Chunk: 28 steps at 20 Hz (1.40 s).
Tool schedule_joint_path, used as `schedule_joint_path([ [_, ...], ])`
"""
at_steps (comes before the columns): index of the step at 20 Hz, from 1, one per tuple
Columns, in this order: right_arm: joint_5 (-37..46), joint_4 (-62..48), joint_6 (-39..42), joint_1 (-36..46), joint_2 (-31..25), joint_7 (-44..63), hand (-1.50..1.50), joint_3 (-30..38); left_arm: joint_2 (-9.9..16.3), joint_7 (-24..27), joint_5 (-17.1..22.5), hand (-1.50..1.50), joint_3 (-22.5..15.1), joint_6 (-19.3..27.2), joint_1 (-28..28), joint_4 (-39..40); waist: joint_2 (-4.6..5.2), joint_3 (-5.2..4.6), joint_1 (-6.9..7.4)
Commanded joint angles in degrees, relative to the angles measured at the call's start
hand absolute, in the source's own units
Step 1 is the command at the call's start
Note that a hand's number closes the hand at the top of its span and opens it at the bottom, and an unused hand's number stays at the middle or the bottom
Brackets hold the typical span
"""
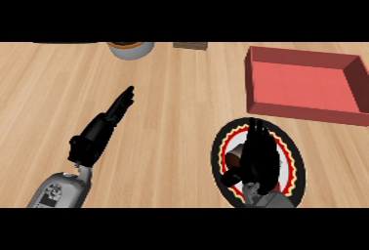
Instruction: Pick the cupcake from the plate and place it in the cardboard box
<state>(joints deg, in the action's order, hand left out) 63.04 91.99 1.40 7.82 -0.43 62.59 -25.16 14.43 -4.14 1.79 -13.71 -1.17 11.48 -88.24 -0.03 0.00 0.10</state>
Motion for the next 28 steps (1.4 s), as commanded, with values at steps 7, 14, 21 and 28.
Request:
schedule_joint_path([
  [7,-2.67,-6.80,-2.99,0.65,0.41,2.34,-1.50,2.30,-2.23,-3.10,-2.47,0.00,1.82,-1.29,1.40,-2.62,0.01,0.01,0.03],
  [14,-0.51,-8.76,-1.37,2.48,0.41,5.27,-1.50,1.45,-2.49,-1.87,-2.91,0.00,4.05,-3.51,2.00,0.91,0.01,0.00,-0.08],
  [21,-3.05,-13.57,-2.56,3.05,0.43,-0.20,1.50,5.23,-5.56,-5.14,-4.78,0.00,1.99,-2.77,-0.62,-3.64,0.00,0.01,0.08],
  [28,1.59,-16.81,-5.12,3.26,-1.78,-4.29,1.50,5.17,-3.88,1.49,-4.10,0.00,5.81,-5.73,-0.28,1.79,0.09,-0.01,0.03],
])
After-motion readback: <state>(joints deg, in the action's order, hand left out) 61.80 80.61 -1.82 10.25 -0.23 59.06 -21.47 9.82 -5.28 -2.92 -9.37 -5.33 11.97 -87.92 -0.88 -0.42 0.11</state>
